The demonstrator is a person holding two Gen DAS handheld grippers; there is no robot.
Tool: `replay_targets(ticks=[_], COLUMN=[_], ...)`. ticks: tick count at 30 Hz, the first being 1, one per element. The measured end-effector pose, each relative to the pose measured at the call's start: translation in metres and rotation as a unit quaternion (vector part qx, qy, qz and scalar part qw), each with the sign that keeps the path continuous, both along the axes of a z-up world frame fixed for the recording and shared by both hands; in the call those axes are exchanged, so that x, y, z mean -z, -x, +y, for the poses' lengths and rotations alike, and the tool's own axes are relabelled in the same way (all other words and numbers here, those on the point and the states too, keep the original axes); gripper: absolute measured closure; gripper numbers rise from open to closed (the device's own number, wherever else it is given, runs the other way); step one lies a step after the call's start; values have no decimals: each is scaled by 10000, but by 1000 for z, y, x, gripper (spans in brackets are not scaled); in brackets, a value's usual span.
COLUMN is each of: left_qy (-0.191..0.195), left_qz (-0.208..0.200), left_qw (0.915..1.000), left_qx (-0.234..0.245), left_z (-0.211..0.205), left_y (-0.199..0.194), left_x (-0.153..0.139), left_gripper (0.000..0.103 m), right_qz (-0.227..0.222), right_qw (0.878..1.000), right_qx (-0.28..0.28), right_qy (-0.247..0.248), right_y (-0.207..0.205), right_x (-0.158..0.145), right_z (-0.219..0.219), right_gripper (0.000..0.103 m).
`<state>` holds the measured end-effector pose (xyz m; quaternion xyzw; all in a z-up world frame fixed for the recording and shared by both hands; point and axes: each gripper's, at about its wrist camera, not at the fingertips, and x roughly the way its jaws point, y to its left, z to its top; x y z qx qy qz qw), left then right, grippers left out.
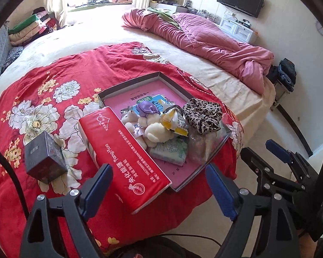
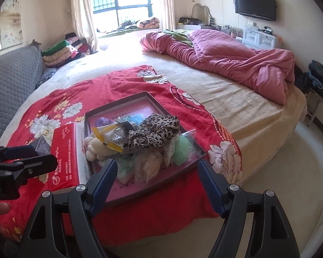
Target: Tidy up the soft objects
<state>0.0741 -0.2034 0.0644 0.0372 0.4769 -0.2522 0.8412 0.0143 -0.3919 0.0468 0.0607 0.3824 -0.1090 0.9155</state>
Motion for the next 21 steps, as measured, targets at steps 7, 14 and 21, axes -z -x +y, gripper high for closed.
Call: replay_targets(ticks=[7,14,21], left_qy=[-27,-161,-218], left_qz=[2,-74,-169], left_qw=[9999,9994,9989], left_qx=[-96,-288,-373], left_z=[13,28,41], left_y=[20,38,54], left_x=[1,8,14], left_gripper=[15,15,15], right_qz=[127,45,-146], right_qw=[9999,9996,9993], right_qx=[-42,113,190], right_qy=[35,268,299], right_y=[17,39,56], right_x=[-7,-14,-15], right_z=[21,39,49], right_gripper=[25,25,24])
